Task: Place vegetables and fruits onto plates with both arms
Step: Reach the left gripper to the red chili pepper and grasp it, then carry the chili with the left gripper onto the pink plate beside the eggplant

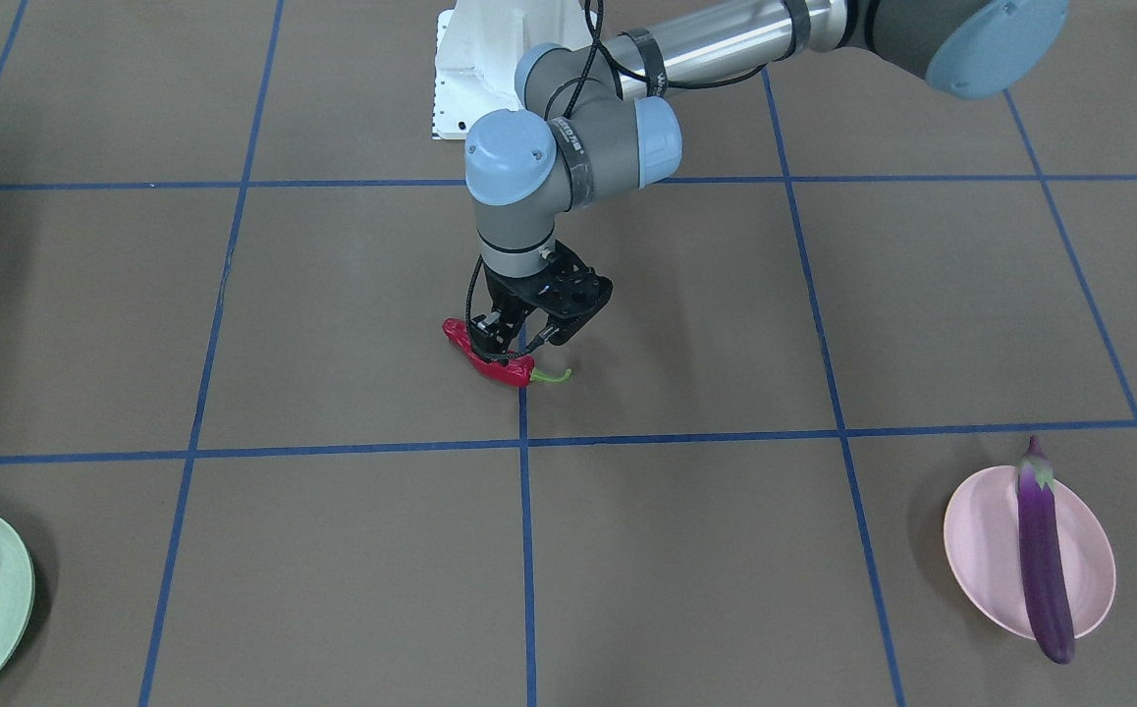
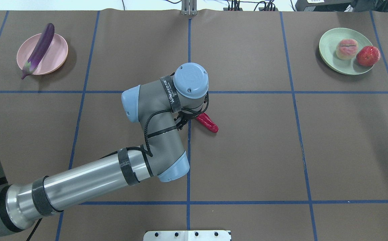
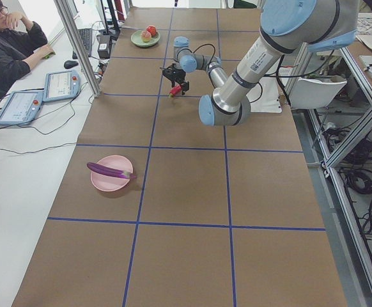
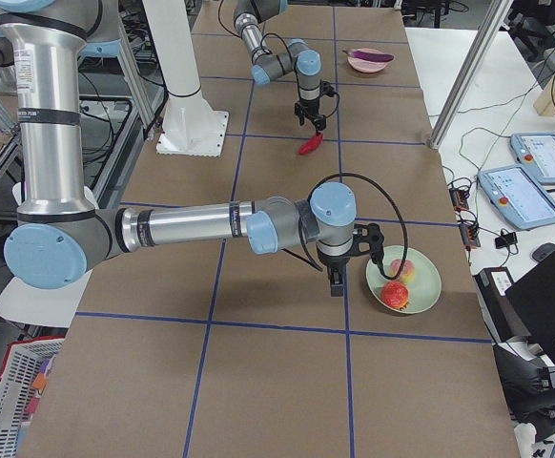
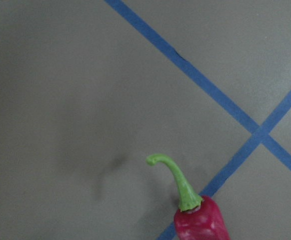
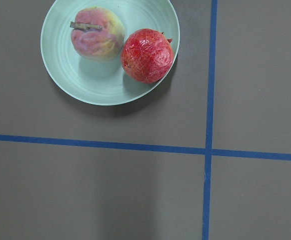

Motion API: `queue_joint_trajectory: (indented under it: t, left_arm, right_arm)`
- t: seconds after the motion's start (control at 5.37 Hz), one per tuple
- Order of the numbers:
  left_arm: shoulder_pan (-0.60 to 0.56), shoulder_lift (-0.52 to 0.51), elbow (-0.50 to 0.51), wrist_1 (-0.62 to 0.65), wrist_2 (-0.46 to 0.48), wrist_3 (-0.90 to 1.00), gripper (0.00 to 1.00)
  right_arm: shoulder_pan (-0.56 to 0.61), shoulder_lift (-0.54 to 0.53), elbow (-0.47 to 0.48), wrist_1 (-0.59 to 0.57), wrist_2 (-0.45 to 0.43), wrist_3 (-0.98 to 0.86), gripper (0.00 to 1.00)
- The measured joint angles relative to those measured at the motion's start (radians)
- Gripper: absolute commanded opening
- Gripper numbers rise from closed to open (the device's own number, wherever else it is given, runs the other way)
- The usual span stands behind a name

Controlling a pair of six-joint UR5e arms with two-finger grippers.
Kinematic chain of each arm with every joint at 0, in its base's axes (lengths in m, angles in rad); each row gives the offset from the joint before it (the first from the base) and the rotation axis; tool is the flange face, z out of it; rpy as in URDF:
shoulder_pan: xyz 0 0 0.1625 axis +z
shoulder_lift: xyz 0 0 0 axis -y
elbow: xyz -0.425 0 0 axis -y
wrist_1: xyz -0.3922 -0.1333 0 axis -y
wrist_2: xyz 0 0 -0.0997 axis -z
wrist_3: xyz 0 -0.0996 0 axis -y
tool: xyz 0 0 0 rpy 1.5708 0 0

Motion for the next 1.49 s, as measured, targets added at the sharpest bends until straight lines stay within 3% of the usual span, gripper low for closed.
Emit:
queue_joint_trajectory:
  t: [0.19,0.37,0.56,1.12,1.49]
  left_arm:
    - [0.004,-0.013,0.029,-0.023,0.025,-0.013,1.0]
    - [0.005,-0.037,0.086,-0.071,0.047,-0.015,0.67]
    - [0.005,-0.062,0.137,-0.107,0.053,-0.011,0.01]
    - [-0.015,-0.074,0.138,-0.103,0.05,0.089,0.0]
    - [-0.125,-0.06,0.05,0.033,-0.025,0.399,0.0]
  right_arm:
    - [0.0,0.001,0.0,0.0,0.0,0.0,1.0]
    - [0.0,0.002,0.001,0.0,-0.001,0.0,1.0]
    - [0.0,0.003,0.003,0.0,-0.002,0.0,1.0]
    - [0.0,0.004,0.004,0.0,-0.001,0.0,1.0]
    - [0.0,0.004,0.003,-0.001,-0.003,0.001,1.0]
